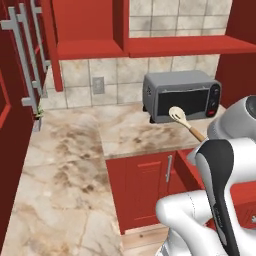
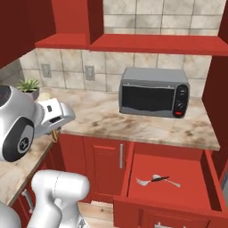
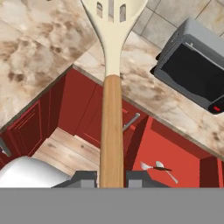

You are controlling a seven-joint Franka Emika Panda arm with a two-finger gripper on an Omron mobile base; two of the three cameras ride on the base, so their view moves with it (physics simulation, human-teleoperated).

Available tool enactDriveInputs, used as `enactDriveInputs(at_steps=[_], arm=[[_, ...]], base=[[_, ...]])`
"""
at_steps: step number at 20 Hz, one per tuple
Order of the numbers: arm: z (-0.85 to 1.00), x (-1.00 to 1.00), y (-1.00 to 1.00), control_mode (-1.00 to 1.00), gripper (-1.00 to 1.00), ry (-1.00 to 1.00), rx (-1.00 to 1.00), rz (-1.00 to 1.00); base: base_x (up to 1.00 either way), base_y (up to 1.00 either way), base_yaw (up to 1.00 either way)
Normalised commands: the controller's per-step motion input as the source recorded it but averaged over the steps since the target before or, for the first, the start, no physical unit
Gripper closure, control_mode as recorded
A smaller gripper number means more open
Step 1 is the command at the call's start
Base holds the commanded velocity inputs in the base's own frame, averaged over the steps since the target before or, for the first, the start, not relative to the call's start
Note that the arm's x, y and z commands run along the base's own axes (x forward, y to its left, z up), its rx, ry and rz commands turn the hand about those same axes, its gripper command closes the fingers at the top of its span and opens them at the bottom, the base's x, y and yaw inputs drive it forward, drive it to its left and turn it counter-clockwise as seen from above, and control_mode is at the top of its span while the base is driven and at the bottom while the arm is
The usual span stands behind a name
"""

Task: Organize the utensils by type. Pick up the wooden spoons from the counter and place them in the open cabinet. Then pick up the metallic utensils from the counter and place them in the open drawer.

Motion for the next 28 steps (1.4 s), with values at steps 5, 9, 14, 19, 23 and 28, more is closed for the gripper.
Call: enactDriveInputs(at_steps=[5,9,14,19,23,28], arm=[[0.0,0.0,0.0,1.0,1.0,0.0,0.0,0.0],[0.0,0.0,0.0,1.0,1.0,0.0,0.0,0.0],[0.0,0.0,0.0,1.0,1.0,0.0,0.0,0.0],[0.0,0.0,0.0,1.0,1.0,0.0,0.0,0.0],[0.0,0.0,0.0,1.0,1.0,0.0,0.0,0.0],[0.0,0.0,0.0,1.0,1.0,0.0,0.0,0.0]], base=[[0.42,0.47,-0.17],[0.66,0.24,-0.17],[0.82,0.38,-0.13],[0.99,0.33,-0.05],[1.0,0.08,0.0],[0.71,0.0,0.21]])
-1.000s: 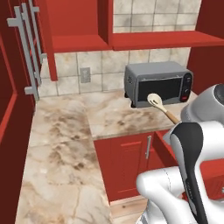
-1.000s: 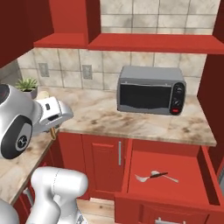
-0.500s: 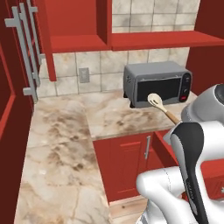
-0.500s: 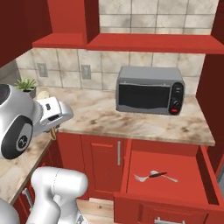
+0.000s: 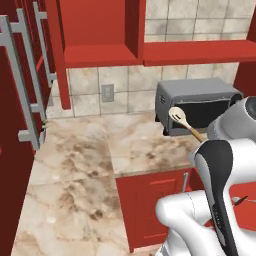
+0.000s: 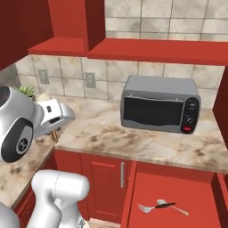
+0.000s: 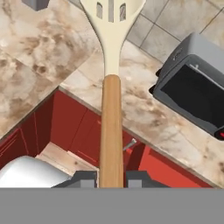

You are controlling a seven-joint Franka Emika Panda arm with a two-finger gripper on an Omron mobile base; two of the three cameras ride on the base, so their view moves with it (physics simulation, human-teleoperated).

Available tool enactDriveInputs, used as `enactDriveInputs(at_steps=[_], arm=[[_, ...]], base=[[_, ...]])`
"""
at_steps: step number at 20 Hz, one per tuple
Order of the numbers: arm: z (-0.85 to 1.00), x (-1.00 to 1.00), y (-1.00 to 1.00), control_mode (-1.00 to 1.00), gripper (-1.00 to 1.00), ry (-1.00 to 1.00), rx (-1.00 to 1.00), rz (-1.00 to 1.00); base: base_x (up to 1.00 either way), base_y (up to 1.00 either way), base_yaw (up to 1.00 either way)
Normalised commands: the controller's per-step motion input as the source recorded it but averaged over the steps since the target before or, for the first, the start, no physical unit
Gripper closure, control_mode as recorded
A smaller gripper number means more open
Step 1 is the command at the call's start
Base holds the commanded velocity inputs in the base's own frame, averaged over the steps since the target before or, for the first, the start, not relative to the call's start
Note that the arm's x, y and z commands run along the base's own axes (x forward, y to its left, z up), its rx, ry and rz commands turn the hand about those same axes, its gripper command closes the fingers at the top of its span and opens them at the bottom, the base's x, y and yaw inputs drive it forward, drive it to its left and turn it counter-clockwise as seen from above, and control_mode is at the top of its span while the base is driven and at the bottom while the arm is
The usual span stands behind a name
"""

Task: Organize the utensils by type. Pick up the wooden spoons from the counter and place them in the open cabinet. Then pick up the metallic utensils from the counter and place them in the open drawer.

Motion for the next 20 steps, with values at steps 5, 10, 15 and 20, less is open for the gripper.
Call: enactDriveInputs(at_steps=[5,10,15,20], arm=[[0.0,0.0,0.0,1.0,1.0,0.0,0.0,0.0],[0.0,0.0,0.0,1.0,1.0,0.0,0.0,0.0],[0.0,0.0,0.0,1.0,1.0,0.0,0.0,0.0],[0.0,0.0,0.0,1.0,1.0,0.0,0.0,0.0]], base=[[0.58,-0.02,0.24],[0.89,-0.03,0.07],[0.36,-0.01,0.0],[0.0,0.0,0.0]])
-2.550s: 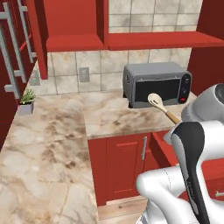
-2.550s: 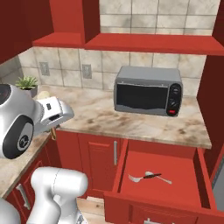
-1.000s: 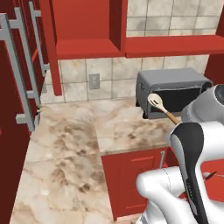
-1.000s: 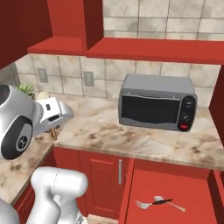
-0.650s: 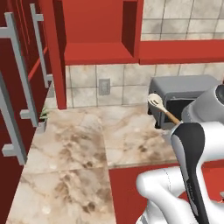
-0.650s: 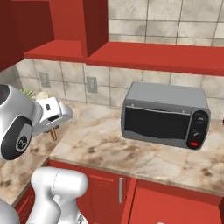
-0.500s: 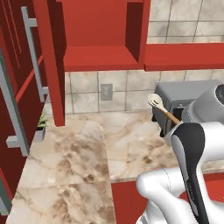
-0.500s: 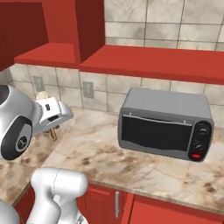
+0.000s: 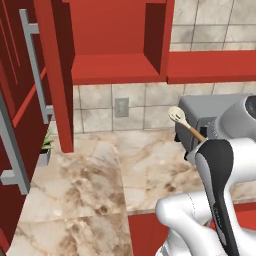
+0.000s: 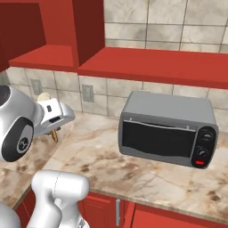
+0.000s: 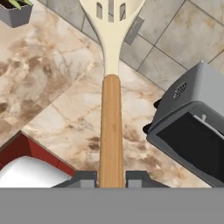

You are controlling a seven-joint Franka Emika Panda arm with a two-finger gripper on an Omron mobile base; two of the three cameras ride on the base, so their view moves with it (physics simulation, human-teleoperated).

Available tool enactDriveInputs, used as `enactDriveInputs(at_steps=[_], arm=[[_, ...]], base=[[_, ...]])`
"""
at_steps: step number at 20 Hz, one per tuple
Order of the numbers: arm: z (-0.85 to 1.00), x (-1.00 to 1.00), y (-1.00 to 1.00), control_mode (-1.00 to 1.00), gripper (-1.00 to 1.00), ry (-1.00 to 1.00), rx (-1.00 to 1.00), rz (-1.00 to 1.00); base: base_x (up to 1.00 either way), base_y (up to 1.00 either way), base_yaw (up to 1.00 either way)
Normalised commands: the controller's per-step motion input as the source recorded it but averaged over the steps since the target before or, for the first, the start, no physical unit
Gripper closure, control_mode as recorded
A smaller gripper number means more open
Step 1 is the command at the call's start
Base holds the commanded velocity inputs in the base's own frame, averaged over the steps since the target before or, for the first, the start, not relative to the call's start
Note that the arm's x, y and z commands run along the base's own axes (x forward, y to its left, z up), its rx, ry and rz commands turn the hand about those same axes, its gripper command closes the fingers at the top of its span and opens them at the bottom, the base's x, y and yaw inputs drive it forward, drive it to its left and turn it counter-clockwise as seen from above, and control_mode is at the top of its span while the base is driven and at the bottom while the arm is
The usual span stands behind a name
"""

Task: Organize the utensils by type. Pick up the wooden spoons from the counter and place them in the open cabinet. Then pick up the metallic utensils from the counter and place them in the open drawer.

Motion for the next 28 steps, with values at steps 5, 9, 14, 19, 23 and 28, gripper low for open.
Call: enactDriveInputs(at_steps=[5,9,14,19,23,28], arm=[[0.0,0.0,0.0,1.0,1.0,0.0,0.0,0.0],[0.0,0.0,0.0,1.0,1.0,0.0,0.0,0.0],[0.0,0.0,0.0,1.0,1.0,0.0,0.0,0.0],[0.15,0.0,0.06,-1.0,1.0,0.01,0.0,-0.02],[0.31,0.02,0.11,-1.0,1.0,0.0,0.0,-0.02],[0.34,0.04,0.18,-1.0,1.0,-0.05,0.0,-0.06]], base=[[0.0,0.0,0.0],[0.0,0.0,0.0],[0.0,0.0,-0.02],[0.0,0.0,0.0],[0.0,0.0,0.0],[0.0,0.0,0.0]])
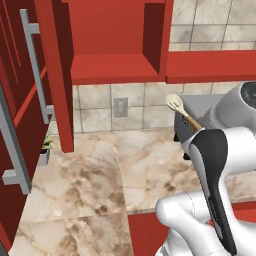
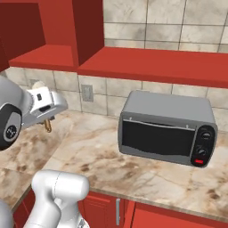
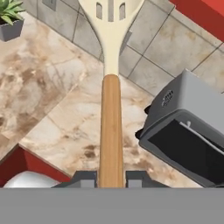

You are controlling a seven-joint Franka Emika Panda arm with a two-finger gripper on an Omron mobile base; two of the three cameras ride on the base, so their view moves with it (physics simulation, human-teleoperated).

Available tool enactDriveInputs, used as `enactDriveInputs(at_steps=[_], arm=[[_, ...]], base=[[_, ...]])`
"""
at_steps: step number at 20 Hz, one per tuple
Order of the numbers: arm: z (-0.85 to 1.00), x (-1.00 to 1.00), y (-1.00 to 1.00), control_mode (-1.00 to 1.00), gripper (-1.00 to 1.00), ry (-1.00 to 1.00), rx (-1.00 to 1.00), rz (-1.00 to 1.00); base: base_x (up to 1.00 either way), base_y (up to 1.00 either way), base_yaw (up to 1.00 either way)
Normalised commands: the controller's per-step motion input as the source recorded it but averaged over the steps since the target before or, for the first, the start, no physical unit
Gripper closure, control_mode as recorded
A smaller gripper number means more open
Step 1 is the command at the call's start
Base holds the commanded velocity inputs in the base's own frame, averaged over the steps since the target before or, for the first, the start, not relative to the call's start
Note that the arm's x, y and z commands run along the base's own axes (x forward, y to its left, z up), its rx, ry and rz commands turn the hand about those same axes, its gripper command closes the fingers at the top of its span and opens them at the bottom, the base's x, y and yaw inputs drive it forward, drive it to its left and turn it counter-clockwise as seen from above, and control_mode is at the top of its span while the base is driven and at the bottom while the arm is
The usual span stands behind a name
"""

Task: Organize the utensils by type. Pick up the wooden spoons from the counter and place them in the open cabinet. Then pick up the metallic utensils from the counter and place them in the open drawer.

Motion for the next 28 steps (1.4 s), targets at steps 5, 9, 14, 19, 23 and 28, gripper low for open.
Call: enactDriveInputs(at_steps=[5,9,14,19,23,28], arm=[[0.05,0.34,0.56,-1.0,1.0,-0.13,0.0,-0.05],[0.09,0.44,0.52,-1.0,1.0,-0.15,0.0,-0.01],[0.29,0.64,0.2,-1.0,1.0,-0.08,0.0,-0.01],[0.21,0.62,0.09,-1.0,1.0,-0.09,0.0,0.0],[0.33,0.52,0.26,-1.0,1.0,-0.08,0.0,0.0],[0.57,0.74,0.06,-1.0,1.0,0.05,0.0,0.0]], base=[[0.0,0.0,0.0],[0.0,0.0,0.0],[0.0,0.0,0.0],[0.0,0.0,0.0],[0.0,0.0,0.0],[0.0,0.0,0.0]])
